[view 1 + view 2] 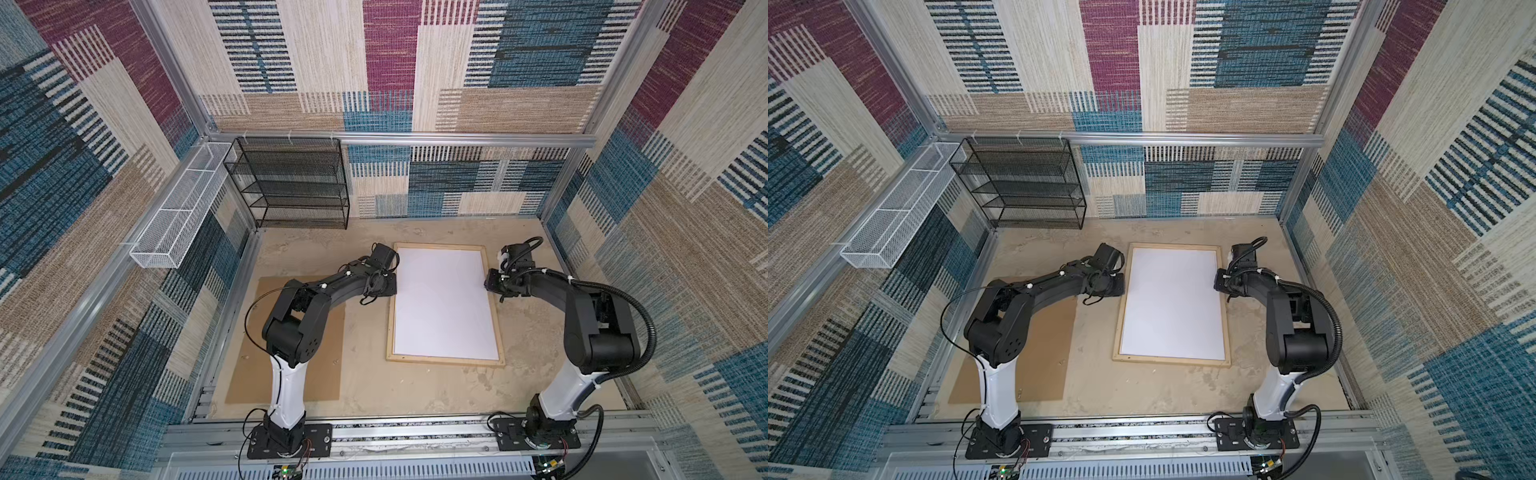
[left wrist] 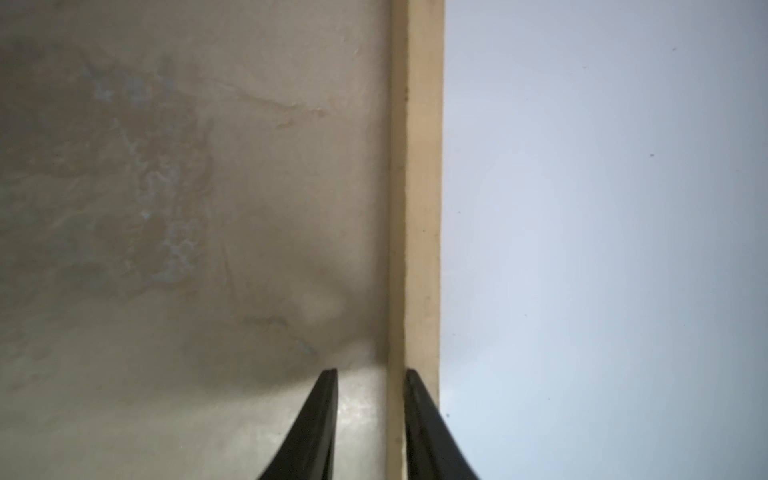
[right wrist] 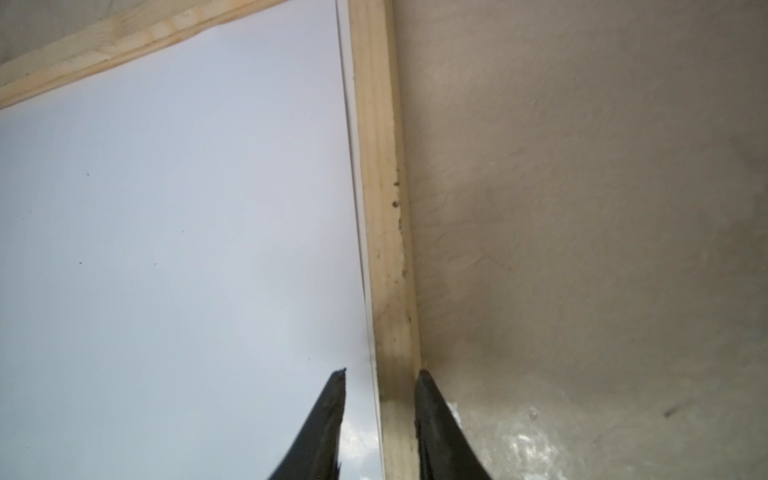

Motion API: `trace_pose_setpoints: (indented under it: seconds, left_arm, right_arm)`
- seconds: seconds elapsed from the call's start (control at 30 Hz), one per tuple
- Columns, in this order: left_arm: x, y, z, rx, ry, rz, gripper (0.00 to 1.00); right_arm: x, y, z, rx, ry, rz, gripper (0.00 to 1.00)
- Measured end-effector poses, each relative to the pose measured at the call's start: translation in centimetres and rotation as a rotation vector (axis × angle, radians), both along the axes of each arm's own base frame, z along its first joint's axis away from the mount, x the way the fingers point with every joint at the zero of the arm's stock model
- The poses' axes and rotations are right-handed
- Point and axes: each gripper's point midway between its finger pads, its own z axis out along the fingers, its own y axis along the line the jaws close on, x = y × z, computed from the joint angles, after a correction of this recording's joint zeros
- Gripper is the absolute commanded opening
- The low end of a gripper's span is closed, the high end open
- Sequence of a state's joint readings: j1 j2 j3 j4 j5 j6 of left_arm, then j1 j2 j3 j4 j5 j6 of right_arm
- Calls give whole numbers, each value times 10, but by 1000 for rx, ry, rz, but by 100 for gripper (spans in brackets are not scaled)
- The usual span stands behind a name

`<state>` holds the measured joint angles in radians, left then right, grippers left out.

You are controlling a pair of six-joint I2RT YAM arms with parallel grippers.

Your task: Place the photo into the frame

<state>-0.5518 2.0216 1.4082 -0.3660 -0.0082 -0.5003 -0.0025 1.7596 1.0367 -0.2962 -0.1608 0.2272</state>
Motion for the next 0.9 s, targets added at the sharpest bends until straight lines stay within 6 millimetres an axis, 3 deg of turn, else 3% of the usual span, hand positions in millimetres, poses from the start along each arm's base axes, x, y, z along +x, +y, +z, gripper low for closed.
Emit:
trace_pose_setpoints:
  seconds: [0.43,0.9]
  left_arm:
    - [-25,-11,-13,12,34,-17,28]
    - [-27,-16,-15,7,9,9,28]
  right_arm:
    - [0,7,-1,29,-2,25,25]
    - [2,5,-1,-9,-13,14,26]
